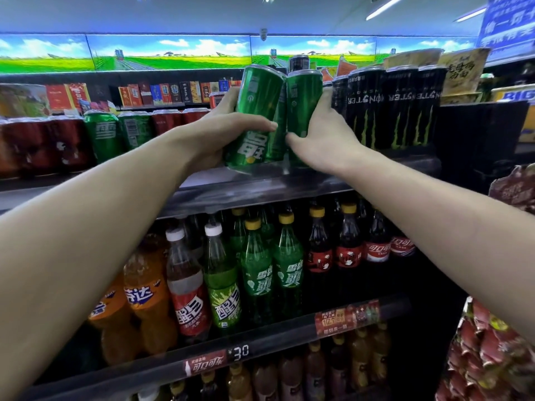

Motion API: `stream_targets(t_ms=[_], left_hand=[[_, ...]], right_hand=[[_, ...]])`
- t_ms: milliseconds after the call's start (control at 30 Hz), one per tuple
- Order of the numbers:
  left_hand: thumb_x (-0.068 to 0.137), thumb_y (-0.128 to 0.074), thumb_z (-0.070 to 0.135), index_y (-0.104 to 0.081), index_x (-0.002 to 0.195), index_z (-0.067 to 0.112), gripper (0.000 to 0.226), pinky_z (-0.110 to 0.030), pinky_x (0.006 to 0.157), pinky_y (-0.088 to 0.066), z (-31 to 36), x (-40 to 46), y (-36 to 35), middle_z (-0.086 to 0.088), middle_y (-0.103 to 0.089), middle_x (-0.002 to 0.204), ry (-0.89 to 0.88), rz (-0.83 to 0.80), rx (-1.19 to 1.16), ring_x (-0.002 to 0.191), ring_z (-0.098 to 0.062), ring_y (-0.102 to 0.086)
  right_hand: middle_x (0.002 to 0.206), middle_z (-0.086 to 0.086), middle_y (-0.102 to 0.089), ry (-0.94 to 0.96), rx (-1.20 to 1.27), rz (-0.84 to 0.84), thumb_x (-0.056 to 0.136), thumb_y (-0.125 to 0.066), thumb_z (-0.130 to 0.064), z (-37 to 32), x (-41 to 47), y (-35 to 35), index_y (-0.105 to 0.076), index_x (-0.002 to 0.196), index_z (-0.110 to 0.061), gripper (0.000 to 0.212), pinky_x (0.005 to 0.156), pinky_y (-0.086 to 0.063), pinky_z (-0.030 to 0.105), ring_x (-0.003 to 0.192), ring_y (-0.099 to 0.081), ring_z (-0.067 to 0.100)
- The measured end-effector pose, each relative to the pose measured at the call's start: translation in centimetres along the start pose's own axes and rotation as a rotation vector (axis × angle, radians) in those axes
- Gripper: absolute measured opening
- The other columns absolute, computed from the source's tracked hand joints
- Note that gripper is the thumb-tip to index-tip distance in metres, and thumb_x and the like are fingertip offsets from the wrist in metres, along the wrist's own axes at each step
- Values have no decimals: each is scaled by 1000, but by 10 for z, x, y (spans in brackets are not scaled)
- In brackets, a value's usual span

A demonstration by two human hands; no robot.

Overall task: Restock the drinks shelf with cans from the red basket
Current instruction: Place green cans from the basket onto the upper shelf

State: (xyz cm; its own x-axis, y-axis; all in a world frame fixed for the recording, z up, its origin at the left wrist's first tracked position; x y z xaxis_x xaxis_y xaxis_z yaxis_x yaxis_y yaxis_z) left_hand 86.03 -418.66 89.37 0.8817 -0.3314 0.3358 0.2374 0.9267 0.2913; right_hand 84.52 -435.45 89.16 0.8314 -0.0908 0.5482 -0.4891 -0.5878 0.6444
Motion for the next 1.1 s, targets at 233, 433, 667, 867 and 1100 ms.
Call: stream_targets(t_ms=[233, 433, 667, 867, 1100], left_hand=[[90, -75, 14, -35, 139, 28, 65, -59, 86, -61, 1, 12, -5, -20, -60, 131, 42, 8, -27, 111, -37, -70], [69, -85, 17, -27, 148, 24, 98, -58, 96, -58, -2, 20, -6, -17, -59, 136, 87, -39, -35, 123, -36, -64], [69, -83, 23, -38, 146, 24, 89, -49, 80, -63, 1, 26, -19, -18, -60, 132, 79, -60, 32, 106, -31, -68], [74, -83, 27, -15, 161, 30, 111, -42, 68, -62, 0, 41, -18, -22, -59, 127, -5, 45, 70, 95, -34, -74], [85, -79, 54, -19, 155, 28, 97, -41, 70, -62, 0, 46, -19, -19, -66, 119, -59, 7, 103, 85, -29, -79]], right_hand=[[145, 17, -49, -6, -25, -9, 96, -66, -27, 2, -1, 7, 14, 160, -10, 104, 94, -52, 40, 118, -58, 35], [116, 7, -53, -64, 92, -51, 94, -63, -17, 9, 1, 12, 6, 163, -19, 97, 64, -49, 28, 65, -49, 8], [155, 16, -39, -70, 92, -56, 95, -57, -7, 18, 15, 5, 8, 162, -12, 93, 42, -36, 13, 92, -55, 24], [147, 18, -47, -142, 211, -66, 84, -61, -12, 28, 26, -5, -24, 155, -4, 81, 72, -49, 25, 120, -55, 33], [97, 13, -70, -114, 634, -258, 41, -65, -16, 8, 21, -13, -52, 128, -3, 89, 73, -61, 40, 81, -72, 24]])
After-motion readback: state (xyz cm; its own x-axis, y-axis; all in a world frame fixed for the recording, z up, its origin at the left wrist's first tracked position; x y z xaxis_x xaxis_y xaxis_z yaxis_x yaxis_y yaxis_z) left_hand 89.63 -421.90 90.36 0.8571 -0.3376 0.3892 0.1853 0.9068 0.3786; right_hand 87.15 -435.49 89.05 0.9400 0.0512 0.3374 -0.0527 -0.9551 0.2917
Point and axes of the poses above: each hand's wrist, its own x-axis towards the middle knuckle, its own y-axis out of the back of the hand, z = x × y, the point moved 8 cm from there along x, towards the middle knuckle
